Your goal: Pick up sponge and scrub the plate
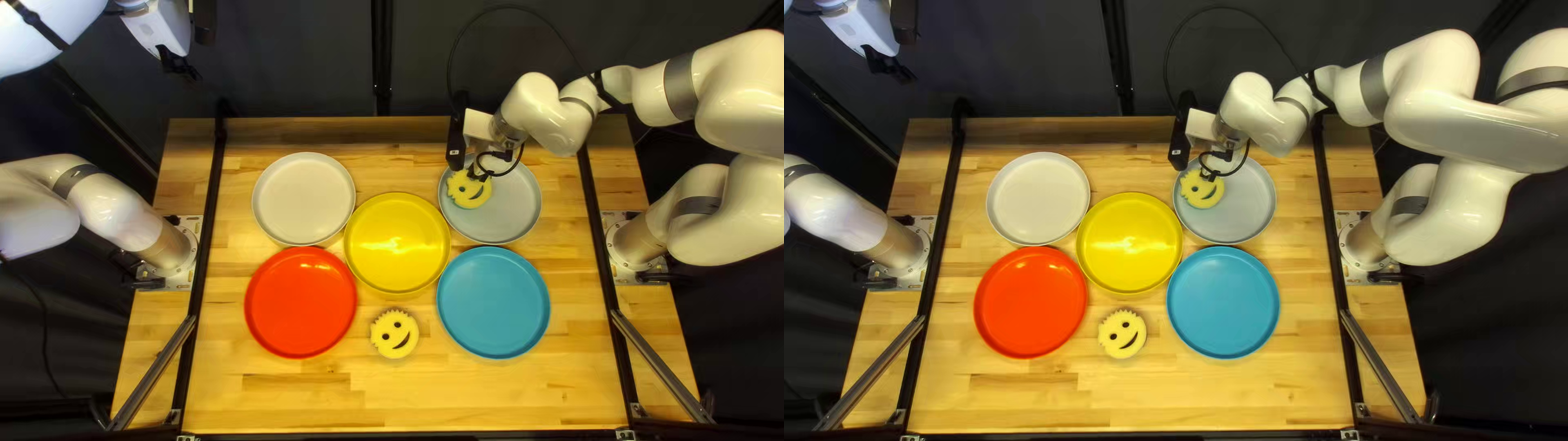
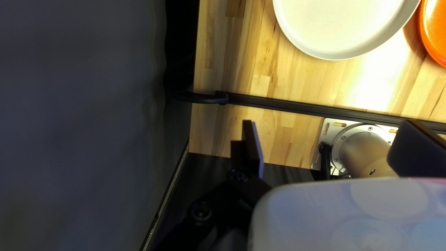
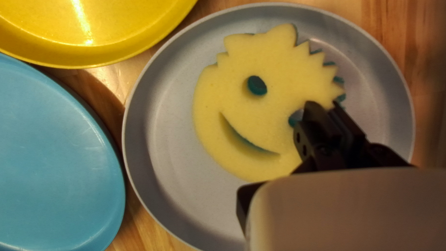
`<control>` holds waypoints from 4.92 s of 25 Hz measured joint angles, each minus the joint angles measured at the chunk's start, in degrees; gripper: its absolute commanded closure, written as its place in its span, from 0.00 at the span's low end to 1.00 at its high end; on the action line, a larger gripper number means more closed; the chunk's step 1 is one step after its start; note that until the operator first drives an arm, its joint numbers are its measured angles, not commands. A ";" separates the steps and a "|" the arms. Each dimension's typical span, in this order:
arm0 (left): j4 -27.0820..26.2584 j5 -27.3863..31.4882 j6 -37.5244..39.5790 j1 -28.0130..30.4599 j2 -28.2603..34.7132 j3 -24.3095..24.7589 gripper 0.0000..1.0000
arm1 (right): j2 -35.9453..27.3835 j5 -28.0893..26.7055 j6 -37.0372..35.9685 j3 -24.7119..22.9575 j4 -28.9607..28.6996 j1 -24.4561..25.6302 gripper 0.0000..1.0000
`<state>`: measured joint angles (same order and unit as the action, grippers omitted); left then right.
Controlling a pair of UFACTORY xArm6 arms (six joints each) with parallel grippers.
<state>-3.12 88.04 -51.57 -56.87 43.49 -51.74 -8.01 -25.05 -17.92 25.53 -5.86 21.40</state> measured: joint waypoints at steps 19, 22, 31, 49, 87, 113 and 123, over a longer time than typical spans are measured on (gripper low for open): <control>0.00 0.00 0.00 0.00 0.00 0.00 0.00 | 5.46 -1.05 -1.21 4.81 2.69 3.65 1.00; 0.00 0.00 0.00 0.00 0.00 0.00 0.00 | 6.71 -1.70 -2.84 6.26 2.53 5.63 1.00; 0.00 0.00 0.00 0.00 0.00 0.00 0.00 | 3.67 -2.66 -3.19 4.01 2.42 6.17 1.00; 0.00 0.00 0.00 0.00 0.00 0.00 0.00 | -6.76 -1.08 7.05 -7.58 5.16 -2.71 1.00; 0.00 0.00 0.00 0.00 0.00 0.00 0.00 | -10.14 -2.62 -22.22 -9.80 -5.31 8.73 1.00; 0.00 0.00 0.00 0.00 0.00 0.00 0.00 | -4.28 -4.43 -27.89 -4.14 -6.20 13.56 1.00; 0.00 0.00 0.00 0.00 0.00 0.00 0.00 | -0.20 -5.64 -30.14 0.48 -5.89 16.71 1.00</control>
<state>-3.12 88.04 -51.57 -56.87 43.49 -51.74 -8.22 -30.69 -48.06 26.01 -11.76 38.11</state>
